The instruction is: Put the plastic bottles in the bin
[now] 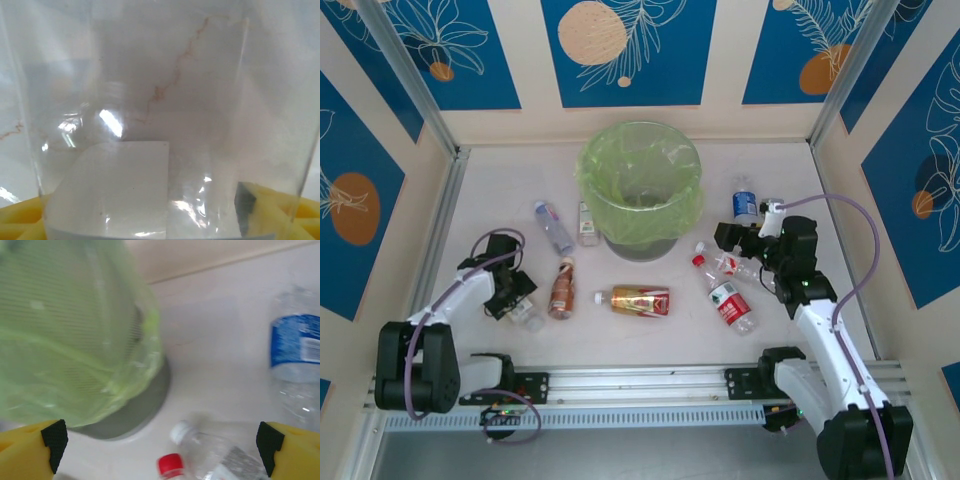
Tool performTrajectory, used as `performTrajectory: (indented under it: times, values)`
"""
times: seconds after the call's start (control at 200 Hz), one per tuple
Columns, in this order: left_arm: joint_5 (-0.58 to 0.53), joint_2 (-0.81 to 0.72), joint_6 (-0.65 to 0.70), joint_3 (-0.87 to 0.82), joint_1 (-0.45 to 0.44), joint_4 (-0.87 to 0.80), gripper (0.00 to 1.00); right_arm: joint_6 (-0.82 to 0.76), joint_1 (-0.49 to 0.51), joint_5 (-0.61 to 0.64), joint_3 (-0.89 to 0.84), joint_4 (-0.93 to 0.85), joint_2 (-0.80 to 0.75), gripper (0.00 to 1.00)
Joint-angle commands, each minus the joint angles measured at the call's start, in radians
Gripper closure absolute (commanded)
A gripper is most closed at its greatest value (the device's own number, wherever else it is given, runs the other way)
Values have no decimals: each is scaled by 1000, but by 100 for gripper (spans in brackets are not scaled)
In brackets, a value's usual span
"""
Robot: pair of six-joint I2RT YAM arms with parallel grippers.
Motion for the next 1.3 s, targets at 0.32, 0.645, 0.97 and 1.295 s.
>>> performTrajectory:
  times: [0.32,0.645,0.97,1.295]
  values:
    - [37,-80,134,254,8,-80,31,-79,34,-398,56,-30,-58,1]
    - [114,-71,189,524,-16,-60,31,-131,85,-374,39,-35,-53,1]
    - [325,-16,252,775,-109,120,32,-230,163,-381,139,-199,31,1]
    - [447,249,398,1136,-333,223,30,-199,199,-265,119,-109,53,1]
